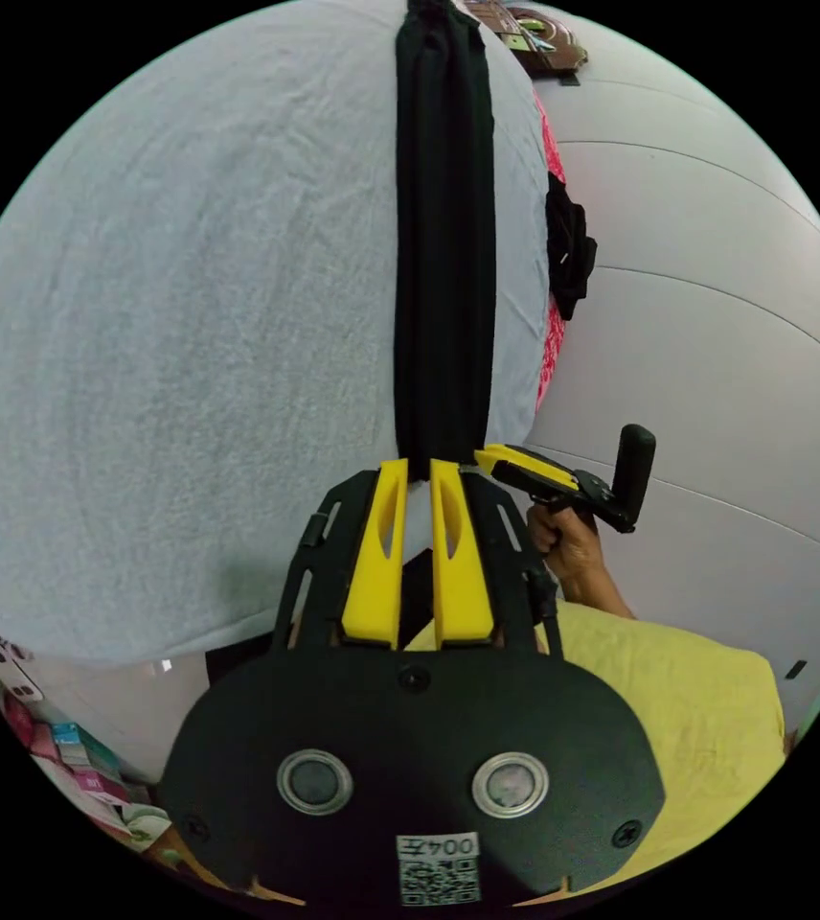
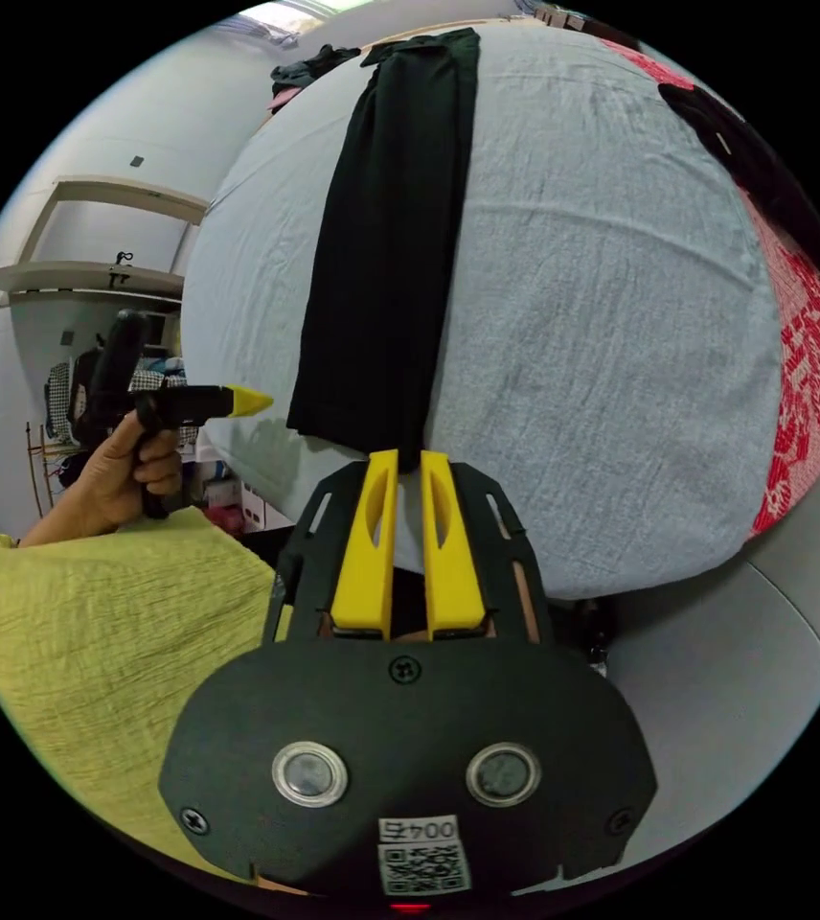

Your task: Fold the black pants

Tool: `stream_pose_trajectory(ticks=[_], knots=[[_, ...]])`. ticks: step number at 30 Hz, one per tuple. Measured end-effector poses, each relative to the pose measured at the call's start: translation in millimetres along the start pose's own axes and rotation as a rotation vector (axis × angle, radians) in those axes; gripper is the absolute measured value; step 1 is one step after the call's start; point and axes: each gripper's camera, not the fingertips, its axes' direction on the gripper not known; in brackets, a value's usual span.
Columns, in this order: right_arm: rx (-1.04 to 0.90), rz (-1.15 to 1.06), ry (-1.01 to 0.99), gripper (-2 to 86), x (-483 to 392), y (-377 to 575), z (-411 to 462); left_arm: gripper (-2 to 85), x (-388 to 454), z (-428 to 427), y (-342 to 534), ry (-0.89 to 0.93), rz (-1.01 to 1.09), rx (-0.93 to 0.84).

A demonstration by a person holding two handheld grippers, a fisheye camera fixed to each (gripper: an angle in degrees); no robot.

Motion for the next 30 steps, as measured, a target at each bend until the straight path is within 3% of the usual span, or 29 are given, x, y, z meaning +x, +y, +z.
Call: stream_pose_trajectory(ticks=[2,9,17,24,30], knots=[[-0.009,0.013,0.05,10.2,6.2,3.7,-6.9,1.1,6.8,-9.1,-0.1,-0.028,0.026,0.018],[0.154,-0.116,0.108,8.2,-5.1,1.8,-32.1,1.2,38.7,-7.2,-14.8,-0.047,0.098,0.036],[0.013,-0.245,0.171,5.8,-13.3,-29.5,17.3,0.8,77.6,38.7,-26.1,-0.261,0.194,-0.108],[-0.082,-0.258,0.182,5.5,-7.7,-48.3,21.1,0.4,109.9,40.5,-22.7,-0.277,0.21,-0.093],[-0.022,-0.193,0.154,5.4,-7.8,-57.5,7.6,0.5,119.5,-2.8,-23.2,-0.234,0.201,-0.038]])
